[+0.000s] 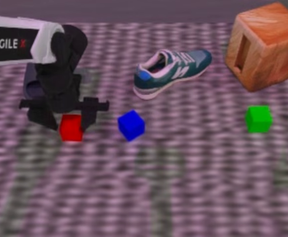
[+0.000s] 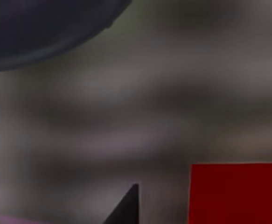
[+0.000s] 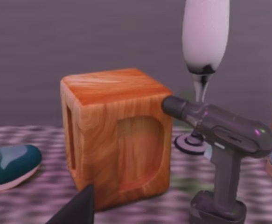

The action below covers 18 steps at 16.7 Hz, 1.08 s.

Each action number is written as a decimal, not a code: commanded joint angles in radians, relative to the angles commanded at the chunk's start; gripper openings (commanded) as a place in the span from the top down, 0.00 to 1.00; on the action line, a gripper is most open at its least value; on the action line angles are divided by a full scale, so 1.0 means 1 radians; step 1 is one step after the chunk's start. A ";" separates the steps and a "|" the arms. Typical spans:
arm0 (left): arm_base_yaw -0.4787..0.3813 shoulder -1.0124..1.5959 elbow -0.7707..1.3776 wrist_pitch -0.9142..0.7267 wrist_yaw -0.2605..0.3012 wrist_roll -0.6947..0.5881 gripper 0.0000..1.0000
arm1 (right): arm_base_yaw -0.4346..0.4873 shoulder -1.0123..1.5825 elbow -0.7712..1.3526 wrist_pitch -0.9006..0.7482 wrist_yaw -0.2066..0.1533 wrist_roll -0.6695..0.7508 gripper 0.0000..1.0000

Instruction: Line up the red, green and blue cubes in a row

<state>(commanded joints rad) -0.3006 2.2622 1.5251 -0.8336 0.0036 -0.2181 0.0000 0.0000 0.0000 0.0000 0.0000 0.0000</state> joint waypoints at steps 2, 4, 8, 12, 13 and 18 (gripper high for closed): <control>0.000 0.000 0.000 0.000 0.000 0.000 0.90 | 0.000 0.000 0.000 0.000 0.000 0.000 0.00; 0.000 0.000 0.000 0.000 0.000 0.000 1.00 | 0.000 0.000 0.000 0.000 0.000 0.000 0.00; 0.000 0.000 0.000 0.000 0.000 0.000 1.00 | 0.000 0.000 0.000 0.000 0.000 0.000 0.00; 0.002 -0.034 0.010 -0.013 -0.007 0.005 1.00 | 0.000 0.000 0.000 0.000 0.000 0.000 0.00; 0.002 -0.035 0.013 -0.016 -0.007 0.005 1.00 | 0.000 0.000 0.000 0.000 0.000 0.000 0.00; 0.014 -0.086 0.105 -0.171 -0.008 0.002 1.00 | 0.000 0.000 0.000 0.000 0.000 0.000 0.00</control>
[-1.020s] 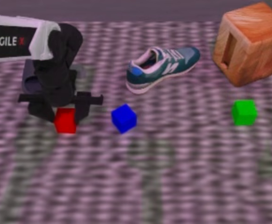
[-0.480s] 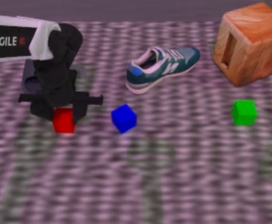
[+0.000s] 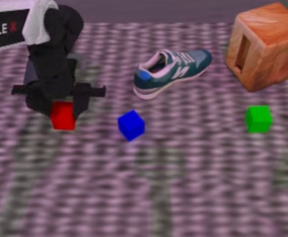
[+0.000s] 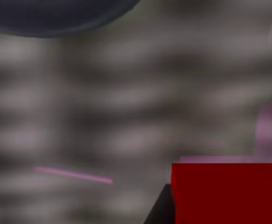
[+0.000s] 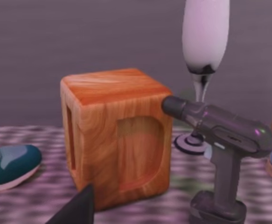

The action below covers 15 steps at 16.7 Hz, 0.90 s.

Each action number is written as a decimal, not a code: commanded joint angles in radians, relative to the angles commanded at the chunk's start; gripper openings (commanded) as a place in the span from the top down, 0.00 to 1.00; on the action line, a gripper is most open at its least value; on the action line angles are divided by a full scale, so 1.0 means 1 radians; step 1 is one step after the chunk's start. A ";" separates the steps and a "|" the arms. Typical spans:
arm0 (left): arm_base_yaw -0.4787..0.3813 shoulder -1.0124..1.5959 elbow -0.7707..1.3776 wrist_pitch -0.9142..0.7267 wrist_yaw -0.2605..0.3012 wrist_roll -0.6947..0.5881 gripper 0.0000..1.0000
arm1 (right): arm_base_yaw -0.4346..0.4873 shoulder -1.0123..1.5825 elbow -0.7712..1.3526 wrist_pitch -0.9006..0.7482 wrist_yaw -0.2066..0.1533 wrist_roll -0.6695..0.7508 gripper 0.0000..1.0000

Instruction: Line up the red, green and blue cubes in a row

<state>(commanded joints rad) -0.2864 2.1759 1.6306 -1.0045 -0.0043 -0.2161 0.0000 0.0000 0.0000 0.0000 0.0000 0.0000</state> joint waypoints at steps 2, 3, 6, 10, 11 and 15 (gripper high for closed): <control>0.005 -0.027 0.037 -0.060 0.000 0.000 1.00 | 0.000 0.000 0.000 0.000 0.000 0.000 0.00; 0.006 -0.036 0.047 -0.074 0.000 0.000 1.00 | 0.000 0.000 0.000 0.000 0.000 0.000 0.00; 0.007 -0.038 0.049 -0.077 0.000 0.000 1.00 | 0.000 0.000 0.000 0.000 0.000 0.000 0.00; -0.035 -0.061 0.017 -0.071 -0.002 -0.037 1.00 | 0.000 0.000 0.000 0.000 0.000 0.000 0.00; -0.064 -0.083 -0.007 -0.068 -0.003 -0.071 1.00 | 0.000 0.000 0.000 0.000 0.000 0.000 0.00; -0.223 -0.205 -0.153 -0.051 -0.007 -0.260 1.00 | 0.000 0.000 0.000 0.000 0.000 0.000 0.00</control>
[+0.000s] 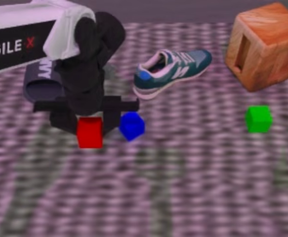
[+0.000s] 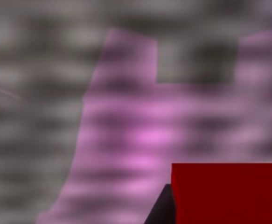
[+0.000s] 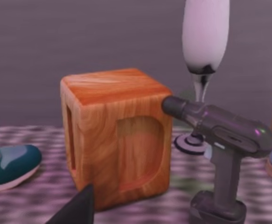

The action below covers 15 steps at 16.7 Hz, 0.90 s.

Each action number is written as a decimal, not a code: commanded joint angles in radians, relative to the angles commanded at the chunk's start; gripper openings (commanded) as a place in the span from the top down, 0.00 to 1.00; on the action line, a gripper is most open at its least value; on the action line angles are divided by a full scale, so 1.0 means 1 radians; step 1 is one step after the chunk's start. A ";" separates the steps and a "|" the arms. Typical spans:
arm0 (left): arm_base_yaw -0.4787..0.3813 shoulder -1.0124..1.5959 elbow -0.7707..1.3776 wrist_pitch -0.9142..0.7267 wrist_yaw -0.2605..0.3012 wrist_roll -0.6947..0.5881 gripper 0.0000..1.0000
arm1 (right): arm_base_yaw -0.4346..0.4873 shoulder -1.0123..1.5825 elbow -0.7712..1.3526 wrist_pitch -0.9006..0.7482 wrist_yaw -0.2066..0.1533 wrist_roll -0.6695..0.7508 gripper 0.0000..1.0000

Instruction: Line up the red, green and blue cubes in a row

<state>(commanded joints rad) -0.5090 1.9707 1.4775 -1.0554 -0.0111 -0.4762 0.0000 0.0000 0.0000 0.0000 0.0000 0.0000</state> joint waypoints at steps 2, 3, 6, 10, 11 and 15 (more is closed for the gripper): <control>-0.087 -0.066 -0.080 0.009 -0.002 -0.106 1.00 | 0.000 0.000 0.000 0.000 0.000 0.000 0.00; -0.127 -0.097 -0.115 0.014 -0.003 -0.152 1.00 | 0.000 0.000 0.000 0.000 0.000 0.000 0.00; -0.202 -0.162 -0.183 0.027 -0.006 -0.230 1.00 | 0.000 0.000 0.000 0.000 0.000 0.000 0.00; -0.202 -0.162 -0.185 0.026 -0.005 -0.232 1.00 | 0.000 0.000 0.000 0.000 0.000 0.000 0.00; -0.202 -0.161 -0.187 0.029 -0.005 -0.232 1.00 | 0.000 0.000 0.000 0.000 0.000 0.000 0.00; -0.203 -0.124 -0.255 0.136 -0.006 -0.233 1.00 | 0.000 0.000 0.000 0.000 0.000 0.000 0.00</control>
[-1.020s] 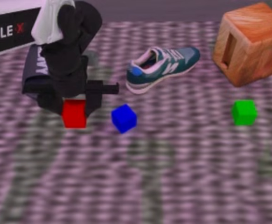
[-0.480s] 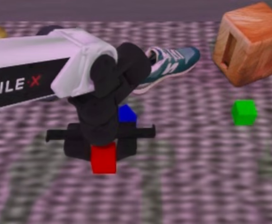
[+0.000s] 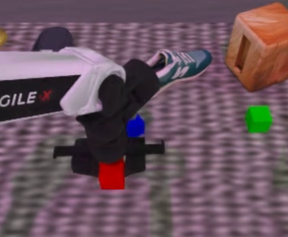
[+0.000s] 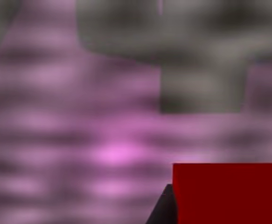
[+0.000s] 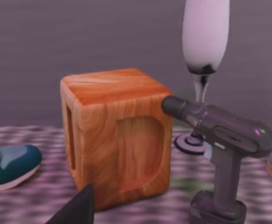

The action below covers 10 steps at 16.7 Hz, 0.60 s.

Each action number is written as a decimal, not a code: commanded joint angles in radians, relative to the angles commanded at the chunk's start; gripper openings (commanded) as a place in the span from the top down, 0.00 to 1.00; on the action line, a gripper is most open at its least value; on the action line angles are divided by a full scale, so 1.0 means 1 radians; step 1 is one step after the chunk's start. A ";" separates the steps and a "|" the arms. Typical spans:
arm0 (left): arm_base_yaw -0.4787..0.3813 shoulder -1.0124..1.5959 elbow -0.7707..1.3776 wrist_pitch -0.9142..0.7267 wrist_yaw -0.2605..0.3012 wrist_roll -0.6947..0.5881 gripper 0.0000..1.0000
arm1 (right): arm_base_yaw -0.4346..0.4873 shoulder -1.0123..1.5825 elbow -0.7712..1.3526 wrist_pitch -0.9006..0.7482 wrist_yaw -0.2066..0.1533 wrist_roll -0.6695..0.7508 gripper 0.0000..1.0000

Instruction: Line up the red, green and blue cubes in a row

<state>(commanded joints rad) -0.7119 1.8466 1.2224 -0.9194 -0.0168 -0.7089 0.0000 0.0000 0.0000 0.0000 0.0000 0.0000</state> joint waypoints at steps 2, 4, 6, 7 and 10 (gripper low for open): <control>-0.001 0.028 -0.048 0.081 0.001 -0.001 1.00 | 0.000 0.000 0.000 0.000 0.000 0.000 0.00; -0.003 0.051 -0.086 0.142 0.001 -0.001 1.00 | 0.000 0.000 0.000 0.000 0.000 0.000 0.00; -0.004 0.060 -0.100 0.161 0.000 -0.002 1.00 | 0.000 0.000 0.000 0.000 0.000 0.000 0.00; -0.004 0.060 -0.100 0.161 0.000 -0.002 1.00 | 0.000 0.000 0.000 0.000 0.000 0.000 0.00; -0.004 0.060 -0.100 0.161 0.000 -0.002 0.92 | 0.000 0.000 0.000 0.000 0.000 0.000 0.00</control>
<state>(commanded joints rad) -0.7163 1.9071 1.1225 -0.7581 -0.0165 -0.7106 0.0000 0.0000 0.0000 0.0000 0.0000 0.0000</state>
